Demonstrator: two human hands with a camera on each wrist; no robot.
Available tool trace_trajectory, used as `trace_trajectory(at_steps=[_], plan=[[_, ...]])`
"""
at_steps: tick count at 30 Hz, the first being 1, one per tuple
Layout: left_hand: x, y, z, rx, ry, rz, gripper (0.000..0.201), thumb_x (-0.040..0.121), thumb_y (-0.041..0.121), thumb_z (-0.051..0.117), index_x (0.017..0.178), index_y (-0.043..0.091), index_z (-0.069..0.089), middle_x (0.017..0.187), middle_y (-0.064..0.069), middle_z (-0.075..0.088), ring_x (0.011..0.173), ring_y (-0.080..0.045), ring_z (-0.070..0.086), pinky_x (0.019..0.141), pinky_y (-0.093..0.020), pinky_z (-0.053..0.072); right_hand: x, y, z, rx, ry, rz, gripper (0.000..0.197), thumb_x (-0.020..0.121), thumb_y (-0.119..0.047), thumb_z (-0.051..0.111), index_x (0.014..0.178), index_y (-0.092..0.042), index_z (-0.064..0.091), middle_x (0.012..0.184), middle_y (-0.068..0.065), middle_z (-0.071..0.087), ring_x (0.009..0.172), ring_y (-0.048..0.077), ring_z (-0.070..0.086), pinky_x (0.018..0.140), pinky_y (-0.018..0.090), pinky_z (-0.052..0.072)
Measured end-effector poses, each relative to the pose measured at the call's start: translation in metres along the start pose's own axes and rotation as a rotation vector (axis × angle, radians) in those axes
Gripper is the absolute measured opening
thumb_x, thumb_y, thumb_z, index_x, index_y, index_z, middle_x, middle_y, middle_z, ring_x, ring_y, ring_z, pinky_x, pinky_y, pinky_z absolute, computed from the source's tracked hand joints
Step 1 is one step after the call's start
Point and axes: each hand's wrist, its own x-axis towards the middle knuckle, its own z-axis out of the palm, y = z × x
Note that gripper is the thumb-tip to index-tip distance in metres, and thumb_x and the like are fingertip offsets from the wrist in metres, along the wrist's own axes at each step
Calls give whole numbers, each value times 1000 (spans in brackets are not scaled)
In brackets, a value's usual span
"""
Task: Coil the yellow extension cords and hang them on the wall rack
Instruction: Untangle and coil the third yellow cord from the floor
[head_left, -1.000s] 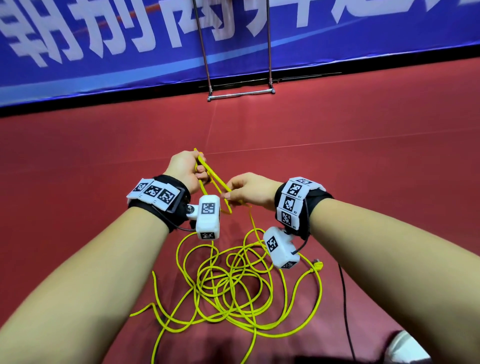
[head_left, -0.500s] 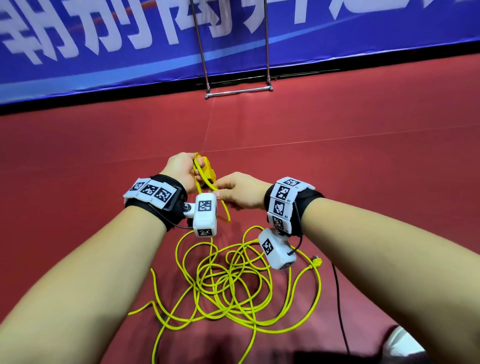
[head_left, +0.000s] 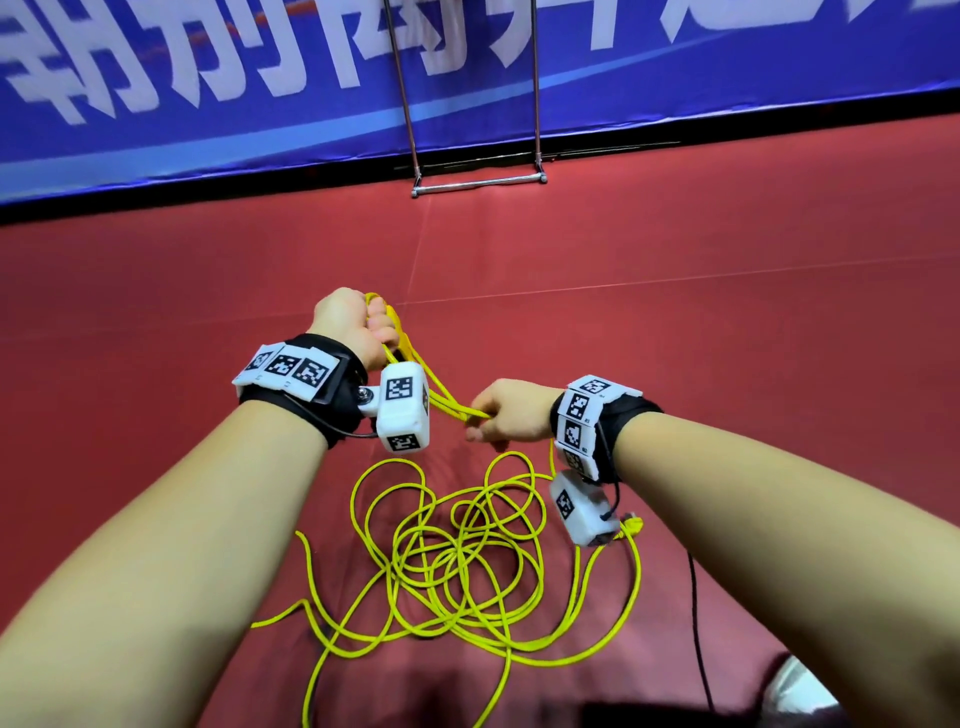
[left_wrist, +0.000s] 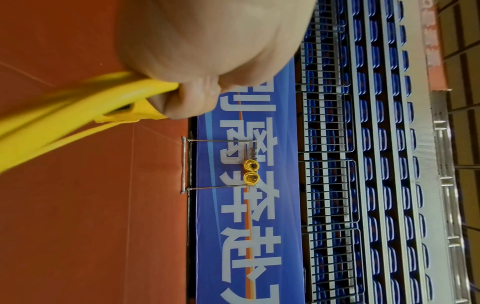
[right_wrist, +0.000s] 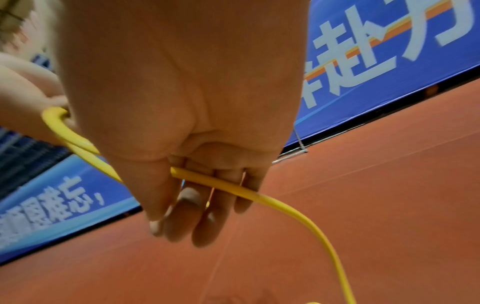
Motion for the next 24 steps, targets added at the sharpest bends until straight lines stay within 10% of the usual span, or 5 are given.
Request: trace_trajectory(at_steps=[5, 13, 24], plan=[[-12, 21, -3, -42, -24, 54, 29, 93, 12, 30, 65, 15, 37, 55, 6, 27, 35, -10, 18, 33, -18, 13, -16, 54, 0, -209, 34, 275, 16, 91, -23, 64, 98, -14, 75, 76, 0, 70, 73, 10, 60, 61, 20, 42], [-17, 35, -13, 52, -15, 66, 28, 100, 25, 41, 75, 12, 46, 50, 7, 26, 33, -8, 18, 33, -20, 13, -33, 103, -2, -225, 10, 536, 34, 99, -35, 50, 93, -13, 75, 42, -11, 60, 76, 13, 65, 76, 25, 48], [-18, 20, -6, 364, -126, 71, 29, 102, 25, 35, 78, 14, 47, 44, 8, 29, 31, -5, 17, 29, -18, 11, -19, 64, -15, -296, 241, 634, 57, 99, -47, 44, 133, -1, 44, 132, 22, 56, 120, 37, 55, 93, 37, 43]])
